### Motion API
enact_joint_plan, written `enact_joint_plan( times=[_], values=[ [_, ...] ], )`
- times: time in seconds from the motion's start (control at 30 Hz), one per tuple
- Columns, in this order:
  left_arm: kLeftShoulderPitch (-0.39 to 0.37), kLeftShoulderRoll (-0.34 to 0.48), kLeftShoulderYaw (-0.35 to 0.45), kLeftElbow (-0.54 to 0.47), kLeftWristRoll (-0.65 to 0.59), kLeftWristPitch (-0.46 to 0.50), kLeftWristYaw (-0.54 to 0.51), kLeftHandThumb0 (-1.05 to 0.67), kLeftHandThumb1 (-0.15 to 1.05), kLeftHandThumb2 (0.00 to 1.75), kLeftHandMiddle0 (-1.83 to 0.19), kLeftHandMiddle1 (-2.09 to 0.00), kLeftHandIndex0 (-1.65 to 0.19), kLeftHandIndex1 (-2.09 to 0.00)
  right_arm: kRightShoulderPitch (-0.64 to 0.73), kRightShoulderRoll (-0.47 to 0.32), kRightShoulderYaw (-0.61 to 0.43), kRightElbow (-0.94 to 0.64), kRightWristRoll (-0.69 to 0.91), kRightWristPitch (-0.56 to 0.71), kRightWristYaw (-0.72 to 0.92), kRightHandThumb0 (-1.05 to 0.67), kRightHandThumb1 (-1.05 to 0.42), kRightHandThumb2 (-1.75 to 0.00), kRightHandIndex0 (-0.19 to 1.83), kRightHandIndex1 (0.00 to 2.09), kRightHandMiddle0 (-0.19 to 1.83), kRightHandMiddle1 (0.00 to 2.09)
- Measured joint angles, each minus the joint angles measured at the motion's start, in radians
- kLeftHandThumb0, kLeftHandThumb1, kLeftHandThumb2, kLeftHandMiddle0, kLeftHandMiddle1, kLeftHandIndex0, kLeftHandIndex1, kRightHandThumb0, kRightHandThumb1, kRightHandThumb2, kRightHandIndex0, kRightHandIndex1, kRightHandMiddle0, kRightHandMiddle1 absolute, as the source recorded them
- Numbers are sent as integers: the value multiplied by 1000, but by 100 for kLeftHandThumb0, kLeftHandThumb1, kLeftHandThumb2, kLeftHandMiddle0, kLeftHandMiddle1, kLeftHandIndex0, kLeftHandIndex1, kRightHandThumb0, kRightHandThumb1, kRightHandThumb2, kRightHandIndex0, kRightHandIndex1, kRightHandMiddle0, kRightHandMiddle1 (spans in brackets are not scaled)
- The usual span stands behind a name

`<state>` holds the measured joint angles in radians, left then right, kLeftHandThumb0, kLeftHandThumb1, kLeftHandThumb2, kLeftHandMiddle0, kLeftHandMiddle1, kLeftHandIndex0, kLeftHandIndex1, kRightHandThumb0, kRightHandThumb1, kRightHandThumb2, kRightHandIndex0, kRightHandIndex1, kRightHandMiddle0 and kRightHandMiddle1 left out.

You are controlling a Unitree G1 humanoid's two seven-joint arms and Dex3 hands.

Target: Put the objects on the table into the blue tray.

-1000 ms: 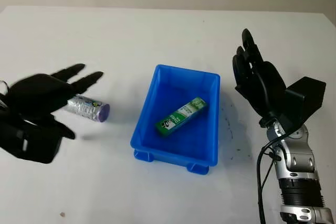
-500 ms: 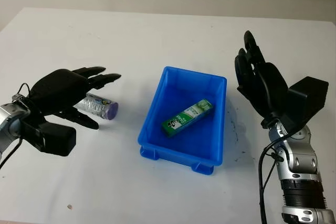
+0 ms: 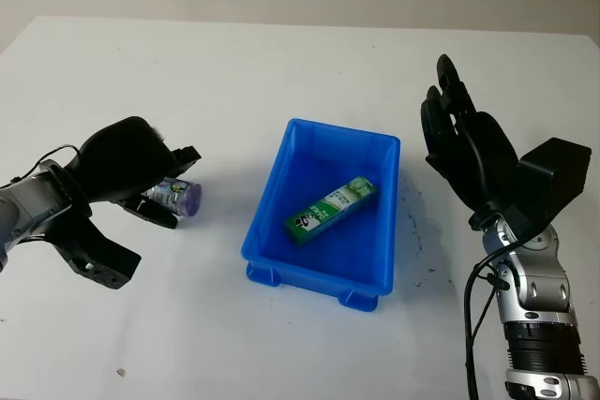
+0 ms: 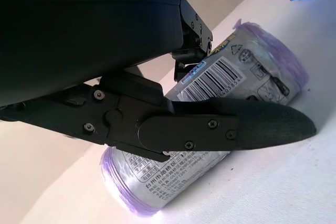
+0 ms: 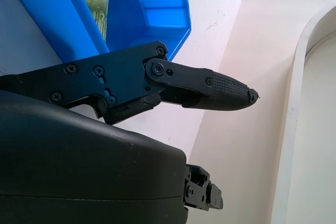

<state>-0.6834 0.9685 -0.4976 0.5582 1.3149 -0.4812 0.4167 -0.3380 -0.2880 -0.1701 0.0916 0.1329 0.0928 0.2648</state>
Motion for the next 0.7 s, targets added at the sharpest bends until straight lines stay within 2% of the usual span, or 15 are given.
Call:
enact_joint_plan(
  times=[0.07,0.13,0.27,0.37,0.47,0.57,0.7],
  values=[
    [0,0,0,-14,-8,7,-24,-54,105,35,-116,-209,-56,-209,0,0,0,1,0,0,-1,-68,-105,-58,-19,0,-19,0],
    [1,-2,2,-33,-40,6,-45,-53,105,33,-114,-209,-46,-209,-1,0,0,5,3,-2,0,-68,-105,-58,-19,0,-19,0],
    [3,-29,54,-118,-145,4,-33,-53,105,23,-116,-209,-50,-209,-2,-1,0,8,1,-6,0,-69,-105,-58,-19,0,-19,0],
    [-1,-51,139,-216,-290,-1,-75,-50,105,26,-107,-209,-56,-209,-4,-1,1,8,1,-7,-1,-69,-105,-58,-19,0,-19,0],
    [-24,-94,232,-310,-513,-27,-164,-46,105,25,-104,-209,-71,-209,-5,-2,1,9,1,-5,1,-71,-105,-57,-19,0,-19,0],
    [-62,-166,327,-406,-735,-12,-254,-44,105,29,-97,-209,-66,-209,-5,-1,3,9,5,1,1,-70,-105,-56,-19,0,-19,0],
    [-115,-246,393,-525,-899,59,-371,-44,105,27,-122,-209,-86,-209,-6,2,7,9,2,0,-7,-71,-105,-57,-19,0,-19,0]
  ],
)
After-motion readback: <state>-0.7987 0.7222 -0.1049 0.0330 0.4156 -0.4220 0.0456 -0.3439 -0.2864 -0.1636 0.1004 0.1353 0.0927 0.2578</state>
